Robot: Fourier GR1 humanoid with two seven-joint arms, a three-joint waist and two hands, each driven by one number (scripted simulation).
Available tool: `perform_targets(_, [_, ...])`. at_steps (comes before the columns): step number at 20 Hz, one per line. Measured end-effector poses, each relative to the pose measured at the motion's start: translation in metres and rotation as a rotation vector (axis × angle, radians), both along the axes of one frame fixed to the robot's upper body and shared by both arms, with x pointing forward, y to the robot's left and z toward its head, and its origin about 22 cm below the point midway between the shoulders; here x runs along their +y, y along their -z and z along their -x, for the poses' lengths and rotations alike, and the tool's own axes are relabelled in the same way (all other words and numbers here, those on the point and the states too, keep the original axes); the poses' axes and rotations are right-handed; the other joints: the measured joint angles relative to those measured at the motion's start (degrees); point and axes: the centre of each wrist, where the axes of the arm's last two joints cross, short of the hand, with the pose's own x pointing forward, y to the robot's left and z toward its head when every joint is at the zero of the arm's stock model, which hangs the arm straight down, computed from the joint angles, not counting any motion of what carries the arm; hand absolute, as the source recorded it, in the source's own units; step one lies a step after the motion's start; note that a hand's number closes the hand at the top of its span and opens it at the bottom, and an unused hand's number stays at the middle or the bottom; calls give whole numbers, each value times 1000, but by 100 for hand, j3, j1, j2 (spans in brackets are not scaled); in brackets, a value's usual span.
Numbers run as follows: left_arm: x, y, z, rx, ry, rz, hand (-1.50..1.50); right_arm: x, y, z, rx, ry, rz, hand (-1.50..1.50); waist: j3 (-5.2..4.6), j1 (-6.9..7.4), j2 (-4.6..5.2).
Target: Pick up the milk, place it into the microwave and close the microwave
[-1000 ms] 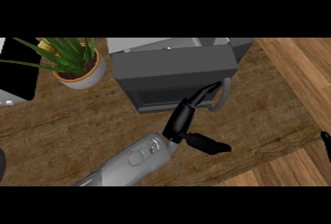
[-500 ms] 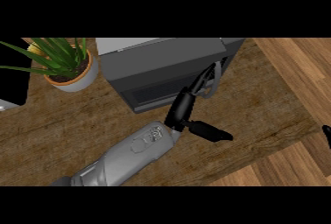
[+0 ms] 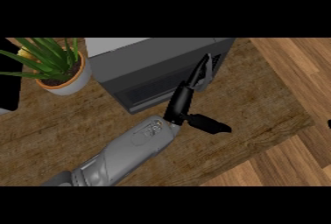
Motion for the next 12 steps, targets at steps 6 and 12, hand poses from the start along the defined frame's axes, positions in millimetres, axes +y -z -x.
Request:
perform_targets(6, [0,2,0,-14,-9,12,-150,-4,-5,-4,2,-7,-1,-150,4,-86,14])
perform_targets(12, [-1,4,1,-20,-13,21,-150,-6,-12,-8,1,-21,8,-150,4,-128,15])
